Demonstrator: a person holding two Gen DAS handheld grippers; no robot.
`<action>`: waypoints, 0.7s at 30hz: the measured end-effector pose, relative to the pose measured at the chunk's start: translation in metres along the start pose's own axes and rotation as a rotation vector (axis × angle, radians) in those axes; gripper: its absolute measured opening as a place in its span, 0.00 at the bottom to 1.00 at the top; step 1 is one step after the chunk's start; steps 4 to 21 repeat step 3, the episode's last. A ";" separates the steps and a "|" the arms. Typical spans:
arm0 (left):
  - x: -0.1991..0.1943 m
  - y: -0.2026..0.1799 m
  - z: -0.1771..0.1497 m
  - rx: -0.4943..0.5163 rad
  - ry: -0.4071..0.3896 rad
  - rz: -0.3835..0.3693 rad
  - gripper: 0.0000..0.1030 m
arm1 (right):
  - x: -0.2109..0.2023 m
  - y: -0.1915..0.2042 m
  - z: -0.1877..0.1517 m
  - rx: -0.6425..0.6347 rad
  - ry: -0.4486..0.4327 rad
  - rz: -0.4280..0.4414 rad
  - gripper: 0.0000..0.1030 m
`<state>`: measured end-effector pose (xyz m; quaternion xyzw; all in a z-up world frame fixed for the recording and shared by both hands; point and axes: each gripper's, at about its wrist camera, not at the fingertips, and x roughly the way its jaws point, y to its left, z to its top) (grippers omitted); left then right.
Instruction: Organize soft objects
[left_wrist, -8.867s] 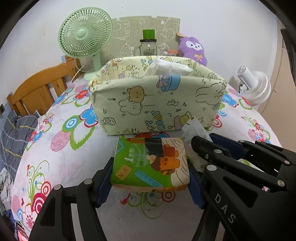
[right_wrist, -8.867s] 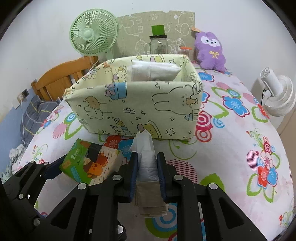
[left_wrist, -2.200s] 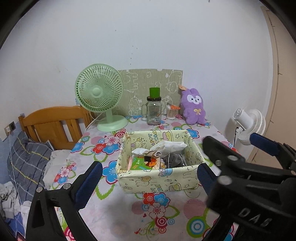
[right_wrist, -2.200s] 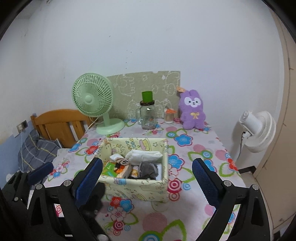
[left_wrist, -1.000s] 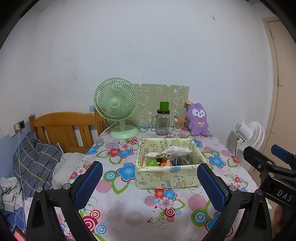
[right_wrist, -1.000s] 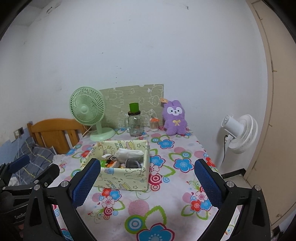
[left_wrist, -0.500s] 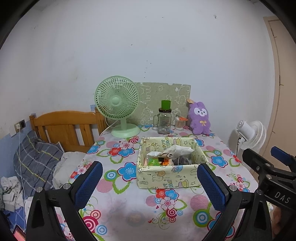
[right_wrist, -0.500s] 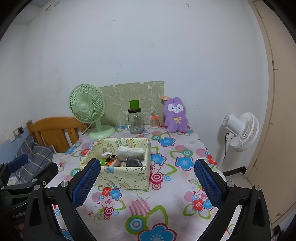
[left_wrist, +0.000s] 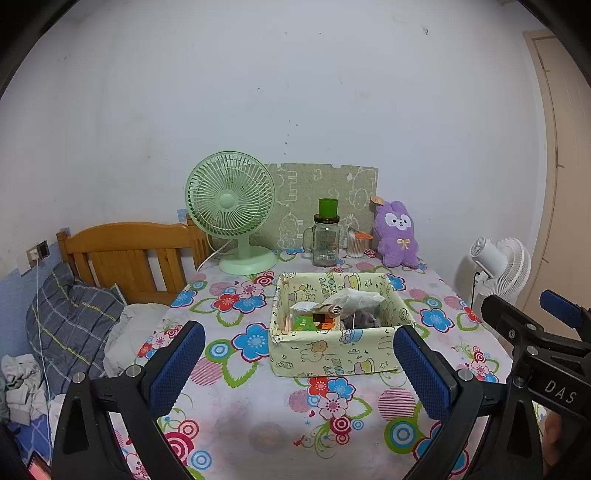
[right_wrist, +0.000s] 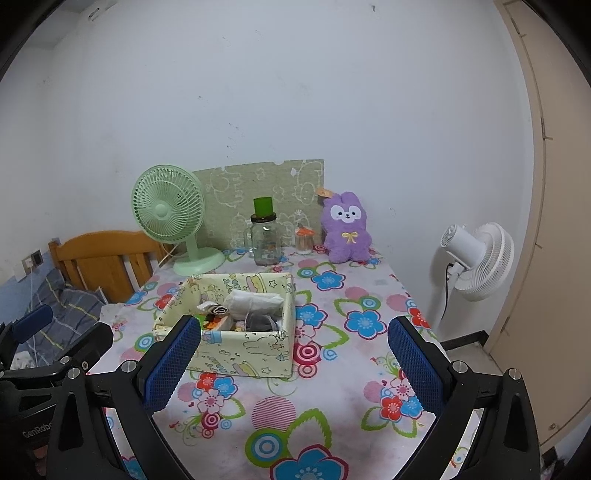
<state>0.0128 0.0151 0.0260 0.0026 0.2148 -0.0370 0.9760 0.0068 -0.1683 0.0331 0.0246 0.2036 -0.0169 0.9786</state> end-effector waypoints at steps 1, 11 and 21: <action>0.000 0.000 0.000 0.000 0.000 0.000 1.00 | 0.000 0.000 0.000 0.001 0.000 0.000 0.99; 0.000 0.000 0.000 -0.001 0.000 0.000 1.00 | 0.000 0.000 0.000 -0.001 0.000 0.001 0.99; 0.000 0.000 0.000 -0.001 0.000 0.000 1.00 | 0.000 0.000 0.000 -0.001 0.000 0.001 0.99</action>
